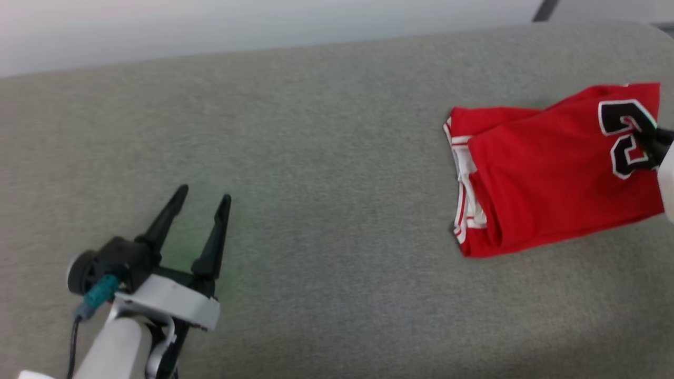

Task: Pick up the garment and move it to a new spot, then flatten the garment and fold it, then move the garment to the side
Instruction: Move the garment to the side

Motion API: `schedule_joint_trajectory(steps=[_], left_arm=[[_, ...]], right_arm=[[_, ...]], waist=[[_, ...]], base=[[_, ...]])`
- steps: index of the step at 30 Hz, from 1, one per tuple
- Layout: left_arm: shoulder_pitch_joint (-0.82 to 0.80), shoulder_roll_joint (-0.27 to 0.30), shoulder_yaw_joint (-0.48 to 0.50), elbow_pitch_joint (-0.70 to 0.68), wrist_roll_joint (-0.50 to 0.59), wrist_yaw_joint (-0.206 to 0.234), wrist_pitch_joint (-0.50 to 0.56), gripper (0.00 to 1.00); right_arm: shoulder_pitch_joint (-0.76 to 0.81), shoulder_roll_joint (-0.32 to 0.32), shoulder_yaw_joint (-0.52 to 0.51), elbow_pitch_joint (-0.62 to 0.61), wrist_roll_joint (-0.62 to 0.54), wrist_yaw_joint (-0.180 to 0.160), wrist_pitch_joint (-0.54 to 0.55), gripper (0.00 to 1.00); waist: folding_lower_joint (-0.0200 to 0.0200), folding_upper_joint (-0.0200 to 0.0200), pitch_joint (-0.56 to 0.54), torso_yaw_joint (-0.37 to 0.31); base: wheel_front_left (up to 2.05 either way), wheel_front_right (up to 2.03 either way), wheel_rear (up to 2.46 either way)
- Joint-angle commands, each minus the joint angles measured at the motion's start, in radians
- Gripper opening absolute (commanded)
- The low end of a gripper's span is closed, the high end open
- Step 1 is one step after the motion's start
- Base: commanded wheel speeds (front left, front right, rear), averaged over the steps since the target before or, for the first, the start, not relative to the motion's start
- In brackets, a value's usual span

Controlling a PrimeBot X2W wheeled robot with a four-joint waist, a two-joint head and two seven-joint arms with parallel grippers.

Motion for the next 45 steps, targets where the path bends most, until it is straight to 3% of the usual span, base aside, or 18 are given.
schedule_joint_trajectory(steps=[1,13,28,39,40,42,43,45], left_arm=[[-0.018,0.006,-0.001,-0.004,0.0,-0.004,0.0,1.0],[-0.12,0.064,-0.056,-0.011,-0.01,-0.004,0.003,1.0],[-0.21,0.093,-0.118,-0.015,-0.013,-0.004,0.003,1.0],[-0.239,0.119,-0.139,-0.008,-0.028,-0.003,0.002,1.0],[-0.24,0.12,-0.141,-0.005,-0.027,-0.003,0.003,1.0],[-0.239,0.122,-0.142,-0.001,-0.029,-0.003,0.002,1.0],[-0.237,0.122,-0.143,0.0,-0.03,-0.003,0.002,1.0],[-0.234,0.12,-0.142,0.001,-0.034,-0.003,0.002,1.0]], right_arm=[[-0.024,-0.011,0.006,0.005,-0.004,-0.001,-0.01,0.0],[-0.163,-0.066,0.084,0.105,-0.057,-0.001,-0.119,0.0],[-0.308,-0.133,0.161,0.316,-0.218,-0.001,-0.285,0.0],[-0.338,-0.048,0.084,0.509,-0.311,-0.001,-0.364,0.0],[-0.338,-0.041,0.075,0.526,-0.324,-0.001,-0.374,0.04],[-0.339,-0.028,0.054,0.557,-0.354,-0.001,-0.395,0.36],[-0.339,-0.022,0.043,0.574,-0.368,-0.001,-0.405,0.44],[-0.342,-0.009,0.021,0.607,-0.389,-0.001,-0.419,0.75]], waist=[[0.0,0.0,0.038,-0.04],[0.0,0.0,0.131,-0.113],[0.0,0.0,0.235,-0.112],[0.0,0.0,0.269,-0.09],[0.0,0.0,0.269,-0.087],[0.0,0.0,0.266,-0.081],[0.0,0.0,0.263,-0.077],[0.0,0.0,0.256,-0.071]], base=[[0.0,0.0,0.0],[0.0,0.0,0.0],[0.0,0.0,0.0],[0.0,0.0,0.0],[0.0,0.0,0.0],[0.0,0.0,0.0],[0.0,0.0,0.0],[0.0,0.0,0.0]])
